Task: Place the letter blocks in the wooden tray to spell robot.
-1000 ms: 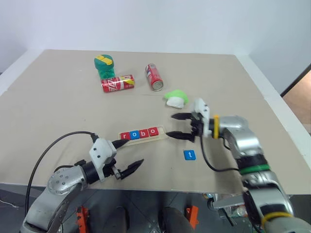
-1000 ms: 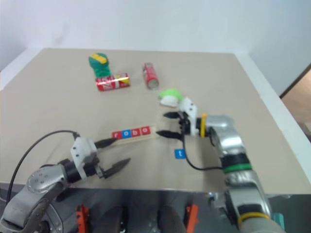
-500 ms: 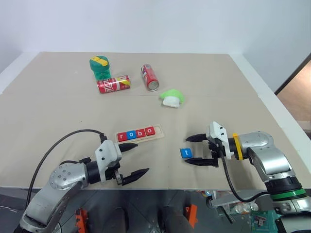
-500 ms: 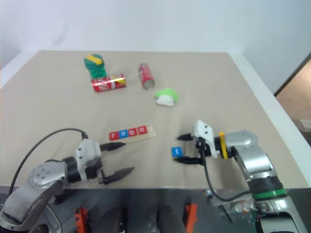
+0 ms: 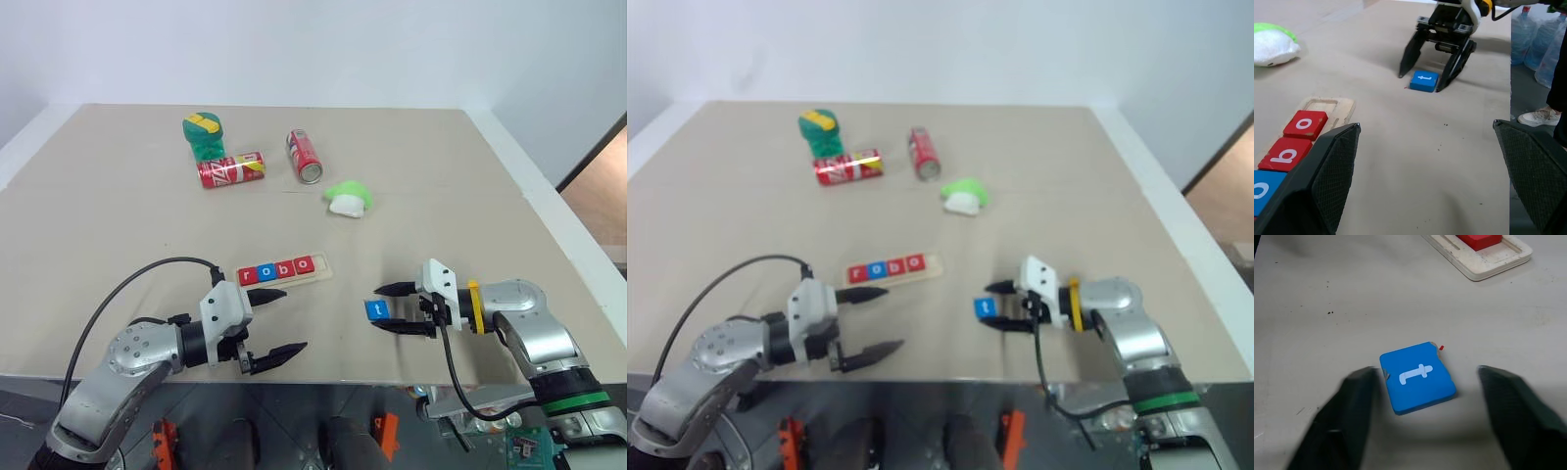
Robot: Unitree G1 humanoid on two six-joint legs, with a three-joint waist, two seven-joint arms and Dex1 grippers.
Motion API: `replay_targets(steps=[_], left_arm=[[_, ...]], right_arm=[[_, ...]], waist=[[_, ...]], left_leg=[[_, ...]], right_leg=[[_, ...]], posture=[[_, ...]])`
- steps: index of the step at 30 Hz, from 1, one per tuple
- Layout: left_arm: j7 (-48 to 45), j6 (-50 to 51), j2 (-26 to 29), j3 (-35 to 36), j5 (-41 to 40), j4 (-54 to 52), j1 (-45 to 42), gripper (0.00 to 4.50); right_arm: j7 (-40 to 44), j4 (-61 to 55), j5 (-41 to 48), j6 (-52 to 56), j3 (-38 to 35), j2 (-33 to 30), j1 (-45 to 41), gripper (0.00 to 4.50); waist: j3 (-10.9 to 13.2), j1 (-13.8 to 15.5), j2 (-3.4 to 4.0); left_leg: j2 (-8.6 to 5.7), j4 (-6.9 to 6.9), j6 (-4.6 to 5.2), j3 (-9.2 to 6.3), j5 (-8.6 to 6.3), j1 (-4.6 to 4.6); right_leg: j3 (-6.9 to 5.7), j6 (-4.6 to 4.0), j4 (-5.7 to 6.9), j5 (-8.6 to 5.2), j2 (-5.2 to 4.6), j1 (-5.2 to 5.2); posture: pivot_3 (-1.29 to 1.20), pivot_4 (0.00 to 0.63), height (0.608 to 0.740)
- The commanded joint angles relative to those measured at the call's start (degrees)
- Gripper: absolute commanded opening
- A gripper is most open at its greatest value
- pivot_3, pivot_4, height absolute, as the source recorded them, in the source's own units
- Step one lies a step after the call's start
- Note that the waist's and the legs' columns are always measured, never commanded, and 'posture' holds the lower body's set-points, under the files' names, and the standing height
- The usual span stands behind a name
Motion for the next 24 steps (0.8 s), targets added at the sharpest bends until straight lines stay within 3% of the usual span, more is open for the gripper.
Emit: replay_targets(steps=[1,3,8,11,16,19,24], left_arm=[[0.81,-0.11,0.02,0.61,-0.08,-1.74,0.03,4.5],[1.28,-0.16,-0.09,0.69,0.02,-1.86,0.34,4.5],[2.07,-0.46,-0.13,0.94,0.2,-1.48,0.39,4.5],[3.59,-1.21,-0.81,1.67,0.82,-0.79,0.38,4.5],[8.94,-2.01,-3.79,3.52,3.11,2.01,-0.02,4.5],[11.77,-3.12,-5.12,3.26,6.4,4.14,-0.64,4.5],[13.41,-3.97,-6.06,2.69,8.48,4.36,0.12,4.5]], right_arm=[[-2.97,-5.34,0.96,3.09,-0.63,0.06,3.17,1.6],[-7.58,-9.53,0.91,5.87,-1.51,0.98,5.85,1.21],[-15.72,-17.59,0.69,10.66,-2.05,3.55,11.08,1.21],[-17.82,-17.92,-0.07,11.1,-1.77,4.24,9.52,1.2],[-12.51,-5.26,-0.13,9.19,1.05,5.17,-8.53,1.2],[-8.02,7.65,-3.33,2.51,5.03,7.54,-20.5,1.2],[-0.84,27.66,-8.4,-10.17,10.28,12.08,-33.06,1.2]], waist=[[0.0,0.02,0.0],[-0.01,0.03,-0.01],[-0.06,-0.05,-0.05],[-0.06,-0.11,-0.05],[0.1,-0.66,-0.08],[0.12,-0.72,-0.18],[0.1,-0.12,-0.2]], left_leg=[[0.0,0.0,0.0,-0.01,0.0,0.0],[0.0,0.0,0.0,0.0,0.0,0.01],[0.04,0.0,0.0,-0.04,0.0,0.05],[0.06,0.0,-0.01,0.03,0.01,0.1],[0.05,0.09,0.13,0.27,0.15,0.15],[0.02,0.1,0.37,0.4,0.31,0.26],[0.04,-0.03,0.35,0.46,0.28,0.08]], right_leg=[[0.0,0.01,0.0,-0.01,0.0,0.01],[0.01,0.0,0.0,0.0,0.0,0.01],[-0.01,-0.03,0.01,0.02,0.04,0.02],[0.02,-0.09,0.01,0.05,0.05,0.02],[0.17,-0.31,0.01,0.21,0.02,-0.04],[0.27,-0.27,-0.03,0.47,0.02,-0.02],[0.26,-0.03,-0.06,0.45,0.02,-0.16]], posture=[[0.0,0.15,0.74],[0.0,0.15,0.74],[0.0,0.15,0.74],[0.0,0.15,0.74],[0.0,0.15,0.74],[0.0,0.15,0.74],[0.0,0.15,0.74]])
